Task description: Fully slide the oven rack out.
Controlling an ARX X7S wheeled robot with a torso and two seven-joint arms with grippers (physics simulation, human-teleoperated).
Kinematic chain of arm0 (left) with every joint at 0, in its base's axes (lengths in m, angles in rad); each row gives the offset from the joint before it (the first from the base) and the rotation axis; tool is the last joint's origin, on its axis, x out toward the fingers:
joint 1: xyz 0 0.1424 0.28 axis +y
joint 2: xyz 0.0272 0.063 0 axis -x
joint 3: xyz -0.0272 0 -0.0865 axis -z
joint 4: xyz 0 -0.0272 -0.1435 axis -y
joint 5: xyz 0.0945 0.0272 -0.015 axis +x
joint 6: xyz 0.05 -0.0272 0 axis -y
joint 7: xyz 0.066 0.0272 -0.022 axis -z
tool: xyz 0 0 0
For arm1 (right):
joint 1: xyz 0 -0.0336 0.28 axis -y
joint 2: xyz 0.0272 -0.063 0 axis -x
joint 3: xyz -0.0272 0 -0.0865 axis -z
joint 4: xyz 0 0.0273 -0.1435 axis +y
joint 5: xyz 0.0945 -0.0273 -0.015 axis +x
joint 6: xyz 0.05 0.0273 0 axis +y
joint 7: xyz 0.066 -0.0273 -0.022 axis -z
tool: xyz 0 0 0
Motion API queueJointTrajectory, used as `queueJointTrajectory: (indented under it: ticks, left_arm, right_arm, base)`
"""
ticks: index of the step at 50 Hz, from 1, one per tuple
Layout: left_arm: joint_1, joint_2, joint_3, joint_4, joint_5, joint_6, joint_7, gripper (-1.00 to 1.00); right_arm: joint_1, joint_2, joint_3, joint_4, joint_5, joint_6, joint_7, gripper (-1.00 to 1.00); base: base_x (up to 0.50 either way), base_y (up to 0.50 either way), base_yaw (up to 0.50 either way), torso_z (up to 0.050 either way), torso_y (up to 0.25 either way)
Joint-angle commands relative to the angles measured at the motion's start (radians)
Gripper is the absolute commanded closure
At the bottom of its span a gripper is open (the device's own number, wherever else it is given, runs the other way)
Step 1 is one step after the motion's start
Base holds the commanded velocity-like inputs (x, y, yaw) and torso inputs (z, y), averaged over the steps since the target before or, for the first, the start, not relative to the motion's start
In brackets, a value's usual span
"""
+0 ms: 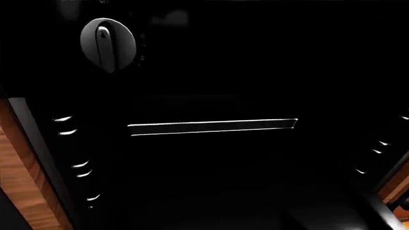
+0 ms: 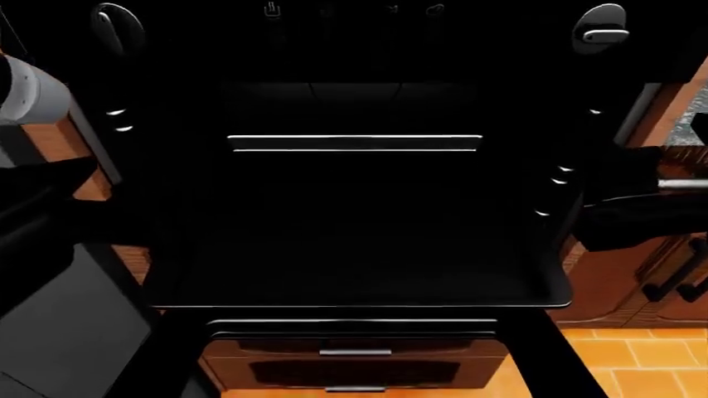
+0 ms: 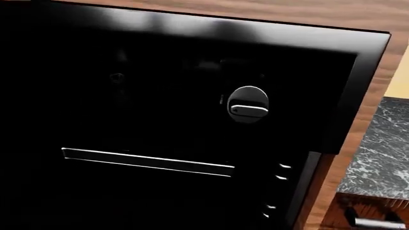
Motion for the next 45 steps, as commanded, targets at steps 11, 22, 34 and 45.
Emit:
queueJointTrajectory:
  ticks: [11, 22, 34, 45]
  left_arm:
    - [-0.053, -0.010, 0.047, -0.001, -0.013, 0.022, -0.001, -1.00]
    - [-0.037, -0.002, 0.059, -0.002, 0.009, 0.026, 0.012, -1.00]
    - [-0.048, 0.003, 0.077, -0.004, 0.019, 0.031, 0.018, -1.00]
    - [-0.058, 0.002, 0.087, -0.005, 0.023, 0.038, 0.021, -1.00]
  right_arm:
    - [0.032, 0.007, -0.043, 0.014, 0.017, -0.009, -0.005, -1.00]
    - [-0.024, -0.014, -0.030, 0.001, -0.028, -0.011, -0.026, -1.00]
    - [-0.036, -0.019, -0.031, -0.002, -0.040, -0.014, -0.037, -1.00]
    - [-0.024, -0.019, -0.042, 0.004, -0.039, -0.017, -0.036, -1.00]
  base:
    - [0.00, 0.00, 0.00, 0.000, -0.250]
    - [0.00, 0.00, 0.00, 0.000, -0.250]
    - [0.00, 0.00, 0.00, 0.000, -0.213]
    - [0.00, 0.00, 0.00, 0.000, -0.152]
